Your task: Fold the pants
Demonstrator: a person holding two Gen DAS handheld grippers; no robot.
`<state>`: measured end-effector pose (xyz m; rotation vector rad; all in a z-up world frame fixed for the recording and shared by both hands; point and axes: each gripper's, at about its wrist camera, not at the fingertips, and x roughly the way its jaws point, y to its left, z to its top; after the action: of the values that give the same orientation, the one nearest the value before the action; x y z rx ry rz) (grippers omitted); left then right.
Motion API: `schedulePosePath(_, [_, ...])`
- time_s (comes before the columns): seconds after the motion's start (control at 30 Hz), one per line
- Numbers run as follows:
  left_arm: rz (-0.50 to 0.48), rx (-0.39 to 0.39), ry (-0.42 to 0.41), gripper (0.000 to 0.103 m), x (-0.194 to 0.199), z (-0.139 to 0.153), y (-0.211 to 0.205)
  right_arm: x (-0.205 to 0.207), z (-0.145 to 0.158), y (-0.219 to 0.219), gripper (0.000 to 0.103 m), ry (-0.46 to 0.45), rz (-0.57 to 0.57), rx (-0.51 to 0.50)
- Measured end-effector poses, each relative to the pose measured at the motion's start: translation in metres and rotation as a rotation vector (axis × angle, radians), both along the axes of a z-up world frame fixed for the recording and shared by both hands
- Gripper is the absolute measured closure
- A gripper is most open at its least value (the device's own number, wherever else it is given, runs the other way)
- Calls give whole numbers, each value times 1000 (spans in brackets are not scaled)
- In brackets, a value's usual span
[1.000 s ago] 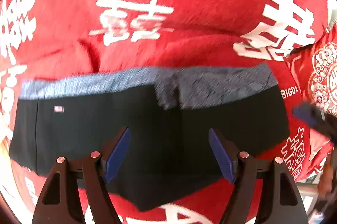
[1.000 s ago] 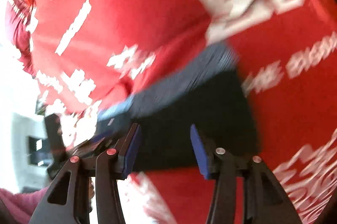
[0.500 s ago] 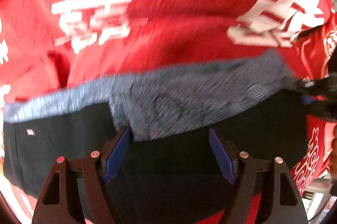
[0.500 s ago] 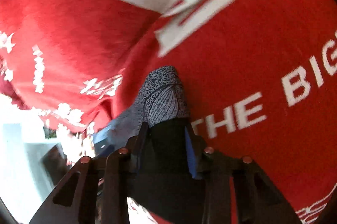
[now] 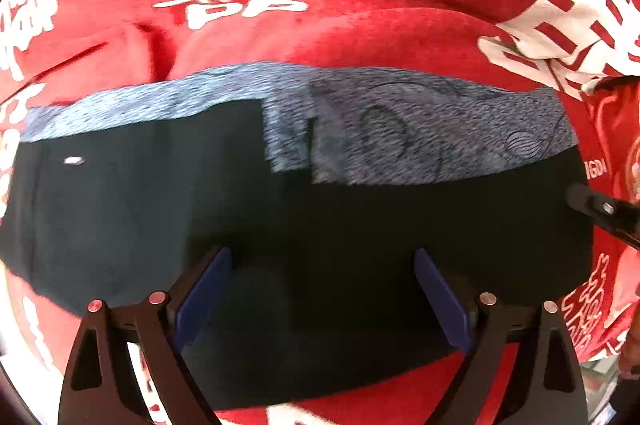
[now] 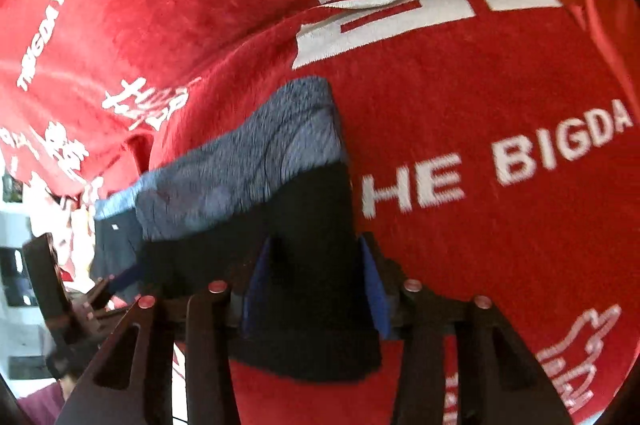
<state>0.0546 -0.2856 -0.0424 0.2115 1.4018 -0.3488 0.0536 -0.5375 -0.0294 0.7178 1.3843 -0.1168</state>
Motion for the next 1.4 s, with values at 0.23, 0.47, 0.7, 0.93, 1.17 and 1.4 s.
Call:
schedulePosePath(0.23, [69, 71, 14, 10, -5, 11, 22, -29, 25, 10, 46, -4, 17, -47])
schedulePosePath(0.47, [101, 113, -1, 10, -19, 24, 27, -41, 36, 33, 31, 6, 122, -56])
schedulePosePath(0.7, [123, 105, 11, 10, -29, 27, 42, -40, 37, 44, 28, 26, 157, -64])
schedulePosePath(0.93, [102, 86, 23, 10, -31, 21, 72, -47, 36, 69, 28, 77, 140, -85])
schedulePosePath(1.17, [99, 64, 59, 10, -27, 17, 125, -36, 39, 121, 24, 95, 137, -114])
schedulePosePath(1.4, [165, 23, 71, 10, -16, 12, 190, -8, 36, 200, 24, 94, 213, -102])
